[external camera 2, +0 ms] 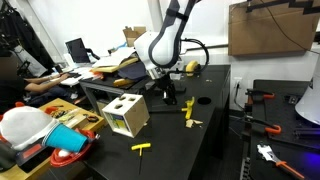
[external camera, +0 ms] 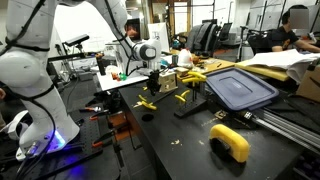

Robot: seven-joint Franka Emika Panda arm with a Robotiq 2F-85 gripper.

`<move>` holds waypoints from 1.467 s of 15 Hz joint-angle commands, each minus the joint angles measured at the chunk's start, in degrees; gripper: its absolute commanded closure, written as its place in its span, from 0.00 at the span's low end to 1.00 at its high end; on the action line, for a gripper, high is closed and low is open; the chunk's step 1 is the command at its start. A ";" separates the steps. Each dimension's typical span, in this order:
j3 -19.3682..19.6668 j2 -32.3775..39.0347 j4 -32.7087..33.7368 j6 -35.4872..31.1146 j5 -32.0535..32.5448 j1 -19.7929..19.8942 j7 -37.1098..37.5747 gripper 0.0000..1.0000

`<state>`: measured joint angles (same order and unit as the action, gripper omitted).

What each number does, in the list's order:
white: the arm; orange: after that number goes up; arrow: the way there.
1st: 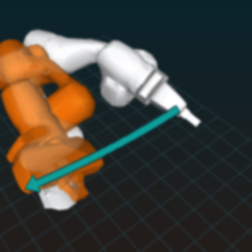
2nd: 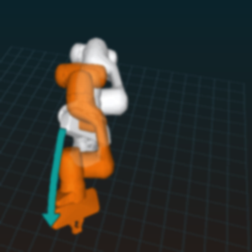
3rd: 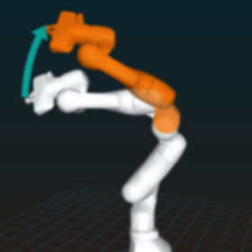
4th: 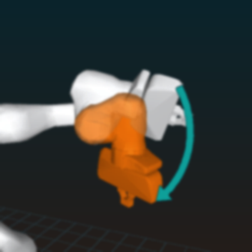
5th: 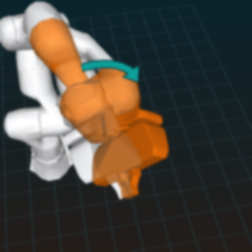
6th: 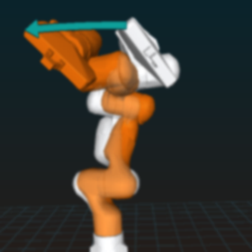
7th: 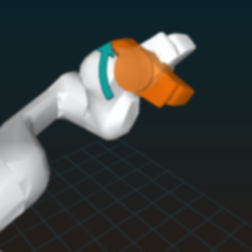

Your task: Pick the longest yellow and black object standing and place it in between the stand and the yellow and black object laying on the table, pick the yellow and black object closest to the stand and move it to the left over the other yellow and black object

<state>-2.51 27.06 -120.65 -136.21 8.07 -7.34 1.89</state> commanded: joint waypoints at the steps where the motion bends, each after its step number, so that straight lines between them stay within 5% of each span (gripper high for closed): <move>1: -1.19 1.16 0.36 2.40 -2.46 -0.70 2.23 0.97; 8: -2.69 5.48 2.76 -3.85 -10.23 -2.51 10.68 0.97; 13: -1.40 6.62 3.49 -5.84 -10.08 -4.14 13.92 0.97; 14: -0.60 6.44 3.38 -5.90 -8.92 -4.70 14.38 0.61; 22: 0.21 -1.15 1.29 2.19 -4.04 -1.50 4.30 0.10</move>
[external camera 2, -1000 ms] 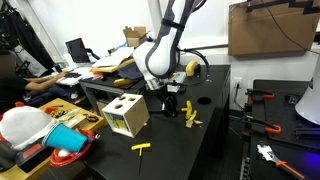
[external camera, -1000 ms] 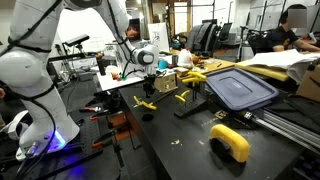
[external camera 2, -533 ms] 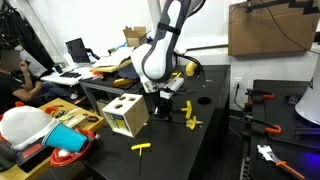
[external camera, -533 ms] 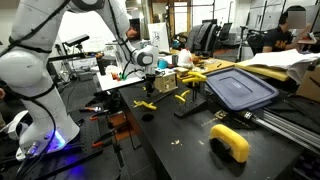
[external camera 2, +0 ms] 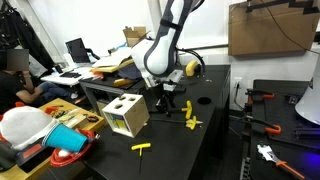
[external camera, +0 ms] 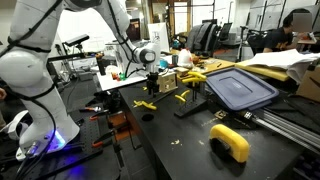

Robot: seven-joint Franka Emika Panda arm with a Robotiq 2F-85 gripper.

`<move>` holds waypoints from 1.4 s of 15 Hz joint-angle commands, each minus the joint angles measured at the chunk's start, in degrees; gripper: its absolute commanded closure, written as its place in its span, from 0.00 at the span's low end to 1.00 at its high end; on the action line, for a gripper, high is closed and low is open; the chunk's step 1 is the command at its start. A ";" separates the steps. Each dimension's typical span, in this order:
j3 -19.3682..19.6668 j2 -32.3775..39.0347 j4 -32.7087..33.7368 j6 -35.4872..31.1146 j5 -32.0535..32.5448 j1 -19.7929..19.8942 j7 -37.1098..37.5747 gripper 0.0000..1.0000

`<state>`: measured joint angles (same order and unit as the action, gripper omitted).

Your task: Pick the longest yellow and black object standing and place it in between the stand and the yellow and black object laying on the table, pick the yellow and black object closest to the stand and move it to the left over the other yellow and black object

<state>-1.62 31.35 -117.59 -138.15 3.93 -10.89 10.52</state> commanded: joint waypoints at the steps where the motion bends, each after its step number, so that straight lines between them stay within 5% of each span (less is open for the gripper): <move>1: -0.87 -6.64 -1.64 5.46 -0.23 2.79 -5.90 0.02; 11: -0.49 -16.38 1.46 23.03 -0.99 7.69 -13.00 0.00; 21: -0.56 -23.40 1.92 28.80 -0.87 8.35 -12.69 0.00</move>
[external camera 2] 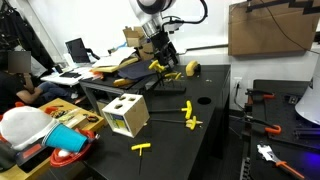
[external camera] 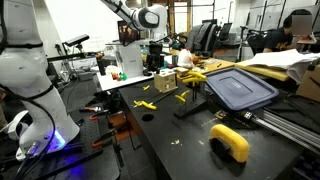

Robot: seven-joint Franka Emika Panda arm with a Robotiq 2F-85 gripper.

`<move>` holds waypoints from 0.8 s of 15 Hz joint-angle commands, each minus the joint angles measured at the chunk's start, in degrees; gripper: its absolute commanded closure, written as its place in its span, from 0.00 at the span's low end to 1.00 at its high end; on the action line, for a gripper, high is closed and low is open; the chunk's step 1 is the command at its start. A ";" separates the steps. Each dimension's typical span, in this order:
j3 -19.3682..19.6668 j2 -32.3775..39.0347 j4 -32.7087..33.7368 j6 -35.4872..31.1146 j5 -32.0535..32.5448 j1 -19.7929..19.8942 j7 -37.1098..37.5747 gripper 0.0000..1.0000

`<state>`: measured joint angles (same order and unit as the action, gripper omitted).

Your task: Pick the longest yellow and black object standing and place it in between the stand and the yellow and black object laying on the table, pick the yellow and black object closest to the stand and move it to the left over the other yellow and black object

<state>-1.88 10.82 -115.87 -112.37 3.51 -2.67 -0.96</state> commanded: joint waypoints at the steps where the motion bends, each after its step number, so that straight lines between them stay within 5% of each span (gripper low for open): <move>1: -0.41 -3.48 0.47 3.73 -0.38 0.01 -1.38 0.00; 12: -1.03 -5.03 4.31 7.25 -0.53 -0.78 0.06 0.00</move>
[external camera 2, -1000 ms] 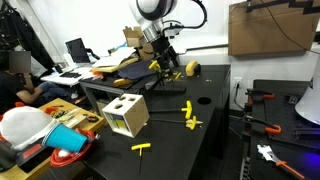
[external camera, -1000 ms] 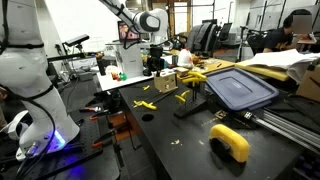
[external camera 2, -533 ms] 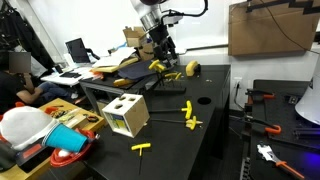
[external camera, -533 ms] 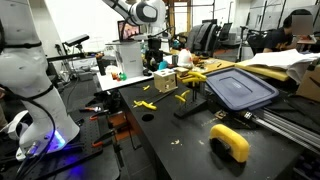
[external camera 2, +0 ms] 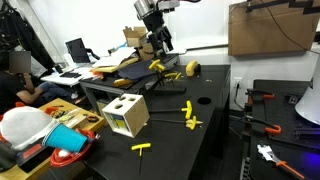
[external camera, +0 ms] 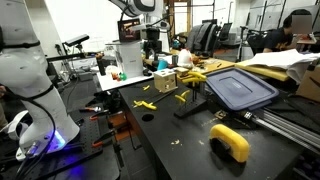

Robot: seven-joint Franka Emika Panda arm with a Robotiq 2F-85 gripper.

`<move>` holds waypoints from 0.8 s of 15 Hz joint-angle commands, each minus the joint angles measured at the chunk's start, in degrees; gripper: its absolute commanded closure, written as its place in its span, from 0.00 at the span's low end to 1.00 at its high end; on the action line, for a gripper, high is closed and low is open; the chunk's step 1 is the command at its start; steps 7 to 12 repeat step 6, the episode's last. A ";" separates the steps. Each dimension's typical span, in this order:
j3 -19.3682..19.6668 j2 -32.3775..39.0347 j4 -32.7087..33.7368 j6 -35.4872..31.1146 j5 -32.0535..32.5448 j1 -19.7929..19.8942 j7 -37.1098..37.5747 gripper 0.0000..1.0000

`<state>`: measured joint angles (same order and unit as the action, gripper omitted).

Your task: Pick the longest yellow and black object standing and place it in between the stand and the yellow and black object laying on the table, pick the yellow and black object closest to the stand and move it to the left over the other yellow and black object

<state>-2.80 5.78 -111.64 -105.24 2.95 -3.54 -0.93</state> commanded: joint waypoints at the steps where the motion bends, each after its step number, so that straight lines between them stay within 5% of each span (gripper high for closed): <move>1: -0.10 0.18 0.48 0.38 -0.23 0.15 0.03 0.00; 12: -0.09 0.80 1.00 0.61 -0.35 0.18 0.03 0.00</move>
